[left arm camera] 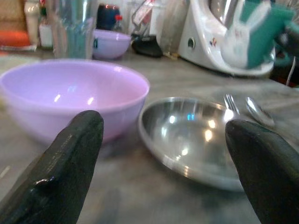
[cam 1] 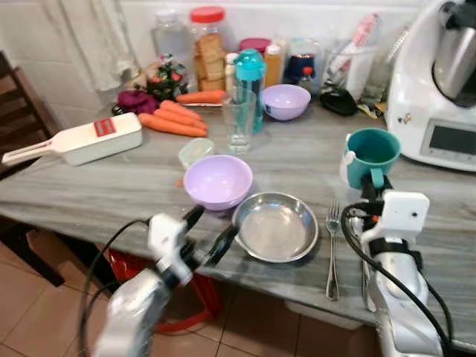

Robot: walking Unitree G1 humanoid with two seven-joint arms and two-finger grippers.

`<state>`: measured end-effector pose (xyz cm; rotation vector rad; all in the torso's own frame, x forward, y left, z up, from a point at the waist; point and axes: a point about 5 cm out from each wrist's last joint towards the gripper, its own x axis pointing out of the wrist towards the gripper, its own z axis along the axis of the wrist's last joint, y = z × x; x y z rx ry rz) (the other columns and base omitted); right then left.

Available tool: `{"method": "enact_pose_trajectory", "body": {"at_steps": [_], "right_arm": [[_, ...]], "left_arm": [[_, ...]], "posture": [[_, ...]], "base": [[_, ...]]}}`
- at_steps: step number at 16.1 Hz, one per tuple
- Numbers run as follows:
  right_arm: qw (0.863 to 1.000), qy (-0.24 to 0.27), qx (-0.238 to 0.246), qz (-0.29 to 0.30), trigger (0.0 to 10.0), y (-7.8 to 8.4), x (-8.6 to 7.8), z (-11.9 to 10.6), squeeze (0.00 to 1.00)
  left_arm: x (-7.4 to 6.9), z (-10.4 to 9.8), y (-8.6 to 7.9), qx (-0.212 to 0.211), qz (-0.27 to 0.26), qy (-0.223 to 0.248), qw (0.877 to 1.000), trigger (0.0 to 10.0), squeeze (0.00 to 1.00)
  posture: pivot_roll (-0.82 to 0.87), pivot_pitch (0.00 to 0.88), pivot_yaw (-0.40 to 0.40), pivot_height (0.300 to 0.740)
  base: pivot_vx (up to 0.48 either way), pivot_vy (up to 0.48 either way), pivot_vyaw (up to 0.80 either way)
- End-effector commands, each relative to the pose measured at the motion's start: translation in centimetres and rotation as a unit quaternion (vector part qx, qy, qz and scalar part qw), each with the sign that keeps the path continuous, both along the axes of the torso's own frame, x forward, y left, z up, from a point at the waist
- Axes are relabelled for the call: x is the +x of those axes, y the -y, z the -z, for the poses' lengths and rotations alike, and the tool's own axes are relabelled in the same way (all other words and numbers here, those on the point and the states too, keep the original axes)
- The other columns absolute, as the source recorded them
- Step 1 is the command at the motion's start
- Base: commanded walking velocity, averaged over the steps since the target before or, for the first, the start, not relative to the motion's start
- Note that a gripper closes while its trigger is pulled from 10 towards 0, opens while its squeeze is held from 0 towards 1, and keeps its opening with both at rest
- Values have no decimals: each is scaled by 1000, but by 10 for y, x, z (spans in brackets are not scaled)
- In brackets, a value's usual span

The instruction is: Setting the table

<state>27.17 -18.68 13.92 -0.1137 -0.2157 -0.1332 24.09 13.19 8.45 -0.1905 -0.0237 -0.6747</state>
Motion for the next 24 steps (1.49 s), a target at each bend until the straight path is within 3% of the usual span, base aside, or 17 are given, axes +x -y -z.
{"method": "enact_pose_trajectory", "body": {"at_steps": [1,6,10,15,19,24], "right_arm": [[1000,7,6,-11,10000,-2,4,-6,0],[999,-11,18,-34,10000,6,22,-7,0],[997,-39,40,-50,10000,11,40,3,0],[990,-66,52,-112,10000,-5,57,13,0],[982,-90,62,-157,10000,-17,58,27,0],[980,-101,56,-162,10000,-14,57,37,0]], "left_arm": [[-2,-5,-2,-8,18,3,1000,10000,0],[-12,-5,-8,-8,83,-21,996,10000,0],[-12,-2,-9,-7,90,-24,996,10000,0],[-12,3,-7,-11,86,-30,996,10000,0],[-14,5,-7,-10,77,-28,997,10000,0],[-18,14,-10,-17,81,-35,996,10000,0]], "posture": [[-12,0,31,740],[-15,0,33,740],[-16,0,41,740],[0,0,34,740],[15,0,26,740],[15,0,30,740]], "base": [[0,0,0],[0,0,0],[0,0,0],[0,0,0],[0,0,0],[0,0,0]]}}
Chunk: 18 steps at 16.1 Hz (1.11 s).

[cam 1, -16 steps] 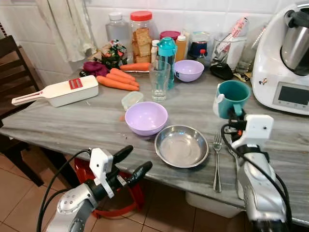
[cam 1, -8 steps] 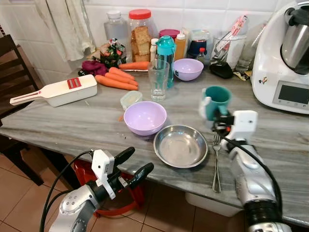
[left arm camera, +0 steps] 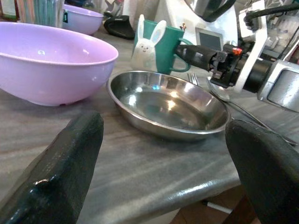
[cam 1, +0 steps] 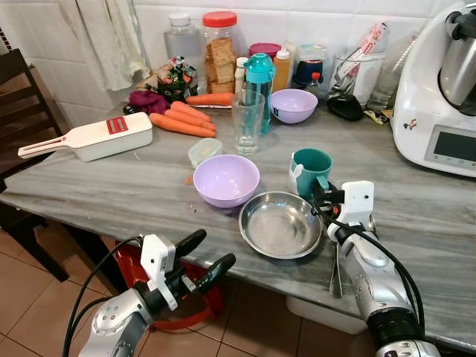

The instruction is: Setting the table

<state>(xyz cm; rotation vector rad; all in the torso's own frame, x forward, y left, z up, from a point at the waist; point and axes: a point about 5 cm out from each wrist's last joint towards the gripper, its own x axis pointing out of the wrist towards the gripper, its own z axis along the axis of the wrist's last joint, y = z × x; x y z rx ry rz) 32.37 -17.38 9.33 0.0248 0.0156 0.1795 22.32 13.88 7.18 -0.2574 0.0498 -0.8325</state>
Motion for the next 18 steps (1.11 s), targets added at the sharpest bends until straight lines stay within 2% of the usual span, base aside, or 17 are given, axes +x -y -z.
{"method": "enact_pose_trajectory", "body": {"at_steps": [1,4,5,6,7,8,14,18], "right_arm": [[1000,18,-1,-4,10000,0,5,-8,0],[1000,17,-7,1,10000,4,6,-7,0],[1000,17,-9,3,10000,5,6,-6,94],[1000,17,-9,4,10000,5,6,-6,106],[1000,18,-8,3,10000,5,6,-5,478],[1000,18,-8,1,10000,4,6,-4,1000],[999,34,-13,4,10000,4,8,-9,1000],[996,83,1,24,10000,1,5,-28,1000]], "left_arm": [[-1,2,-4,1,2,1,1000,10000,0],[-1,3,-5,-6,19,-4,1000,10000,0],[-1,4,-5,-6,19,-4,1000,10000,0],[-1,4,-5,-5,18,-3,1000,10000,0],[-1,4,-6,-5,17,-1,1000,10000,0],[-1,4,-6,-5,16,1,1000,10000,0],[0,3,-5,-1,13,4,1000,10000,0],[1,2,-6,0,6,9,1000,10000,0]], "posture": [[13,0,33,740],[12,0,36,740],[12,0,36,740],[12,0,36,740],[12,0,36,740],[12,0,36,740],[17,0,36,740],[17,0,34,740]], "base": [[0,0,0],[0,0,0],[0,0,0],[0,0,0],[0,0,0],[0,0,0],[0,0,0],[0,0,0]]}}
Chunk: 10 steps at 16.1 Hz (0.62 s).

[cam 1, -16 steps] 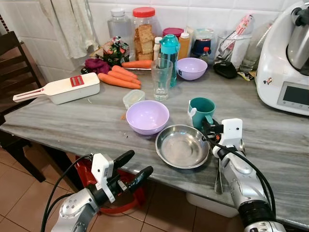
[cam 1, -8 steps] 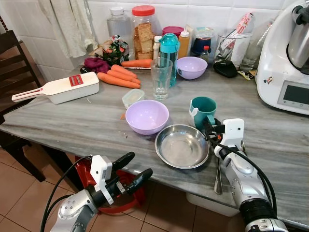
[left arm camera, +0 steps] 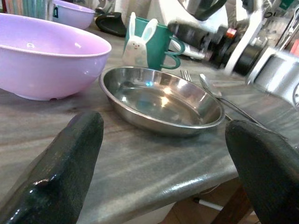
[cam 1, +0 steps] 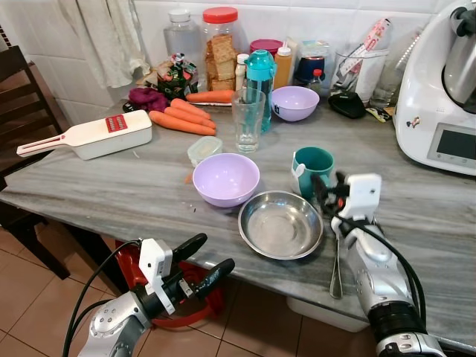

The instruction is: Setting the table

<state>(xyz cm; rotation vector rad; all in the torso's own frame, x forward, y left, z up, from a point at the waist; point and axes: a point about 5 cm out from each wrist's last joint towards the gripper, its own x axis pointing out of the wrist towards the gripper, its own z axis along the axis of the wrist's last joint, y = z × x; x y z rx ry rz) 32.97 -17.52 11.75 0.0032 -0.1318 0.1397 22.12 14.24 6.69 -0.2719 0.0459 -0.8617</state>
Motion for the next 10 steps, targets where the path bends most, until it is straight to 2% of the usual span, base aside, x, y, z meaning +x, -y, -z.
{"method": "enact_pose_trajectory", "body": {"at_steps": [1,6,9,10], "right_arm": [[1000,15,5,2,10000,-3,-2,-6,1000],[999,34,10,19,10000,-6,-15,-13,1000],[998,60,-5,35,10000,-10,-28,-21,1000],[997,64,-4,47,10000,-14,-37,-22,1000]], "left_arm": [[3,-3,-3,8,-9,9,1000,10000,0],[3,-6,-5,8,-17,17,1000,10000,0],[11,-12,-10,13,-69,41,997,10000,0],[16,-12,-14,9,-114,34,993,10000,0]], "posture": [[17,0,34,740],[17,0,31,740],[19,0,30,740],[14,0,29,740]], "base": [[0,0,0],[0,0,0],[0,0,0],[0,0,0]]}}
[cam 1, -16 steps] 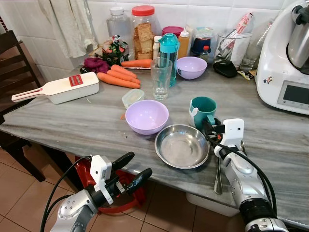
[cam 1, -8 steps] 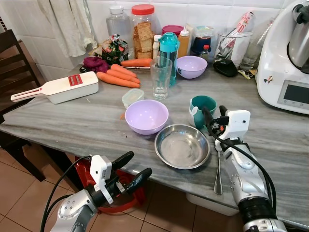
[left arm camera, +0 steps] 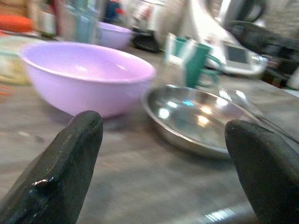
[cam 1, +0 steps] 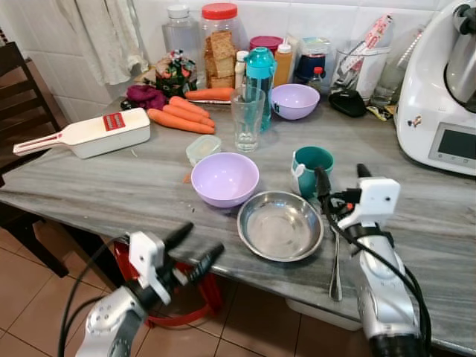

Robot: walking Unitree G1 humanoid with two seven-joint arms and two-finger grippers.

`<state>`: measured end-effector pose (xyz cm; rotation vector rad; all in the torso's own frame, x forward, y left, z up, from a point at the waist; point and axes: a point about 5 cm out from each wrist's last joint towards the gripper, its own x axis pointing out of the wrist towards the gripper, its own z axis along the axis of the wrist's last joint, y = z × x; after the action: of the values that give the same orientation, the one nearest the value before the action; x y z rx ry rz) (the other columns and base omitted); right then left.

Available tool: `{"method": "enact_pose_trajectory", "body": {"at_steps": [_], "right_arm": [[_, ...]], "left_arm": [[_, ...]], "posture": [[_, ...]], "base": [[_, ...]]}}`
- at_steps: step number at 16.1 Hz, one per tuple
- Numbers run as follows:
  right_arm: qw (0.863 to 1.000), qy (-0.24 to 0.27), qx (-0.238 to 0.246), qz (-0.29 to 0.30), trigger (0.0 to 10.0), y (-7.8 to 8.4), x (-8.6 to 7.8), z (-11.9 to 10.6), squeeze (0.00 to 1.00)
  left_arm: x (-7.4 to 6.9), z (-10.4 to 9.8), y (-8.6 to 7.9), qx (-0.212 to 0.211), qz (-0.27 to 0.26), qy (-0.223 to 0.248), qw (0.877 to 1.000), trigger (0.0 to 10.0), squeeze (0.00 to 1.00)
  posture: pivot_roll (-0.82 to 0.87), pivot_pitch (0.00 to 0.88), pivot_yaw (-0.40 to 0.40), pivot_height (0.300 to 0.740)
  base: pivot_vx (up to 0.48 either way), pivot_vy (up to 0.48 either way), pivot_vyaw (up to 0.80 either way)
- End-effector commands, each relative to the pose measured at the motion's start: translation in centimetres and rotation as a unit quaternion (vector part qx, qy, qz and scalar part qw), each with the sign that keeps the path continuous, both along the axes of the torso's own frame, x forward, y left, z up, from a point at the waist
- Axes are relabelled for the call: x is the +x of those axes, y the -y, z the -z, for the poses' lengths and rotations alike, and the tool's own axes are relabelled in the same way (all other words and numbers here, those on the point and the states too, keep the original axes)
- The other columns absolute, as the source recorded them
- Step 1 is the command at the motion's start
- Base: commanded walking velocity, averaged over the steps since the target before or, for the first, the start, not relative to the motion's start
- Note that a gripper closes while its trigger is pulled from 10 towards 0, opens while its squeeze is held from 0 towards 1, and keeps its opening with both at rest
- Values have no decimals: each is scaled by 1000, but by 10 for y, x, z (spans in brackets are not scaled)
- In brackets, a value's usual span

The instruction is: Setting the table

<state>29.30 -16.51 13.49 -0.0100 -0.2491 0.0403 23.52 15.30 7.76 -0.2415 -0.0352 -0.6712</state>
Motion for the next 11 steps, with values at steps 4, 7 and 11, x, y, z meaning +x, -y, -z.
{"method": "enact_pose_trajectory", "body": {"at_steps": [4,7,11], "right_arm": [[999,13,-24,18,10000,-7,-16,-7,1000],[999,14,-38,32,10000,-5,-29,-11,1000],[998,7,-42,39,10000,-5,-34,-9,1000]], "left_arm": [[18,-14,0,5,-82,16,997,10000,0],[29,-18,-5,55,-183,17,981,10000,0],[34,-19,-6,59,-210,5,976,10000,0]], "posture": [[5,0,34,740],[5,0,34,740],[-3,0,40,740]], "base": [[0,0,0],[0,0,0],[0,0,0]]}}
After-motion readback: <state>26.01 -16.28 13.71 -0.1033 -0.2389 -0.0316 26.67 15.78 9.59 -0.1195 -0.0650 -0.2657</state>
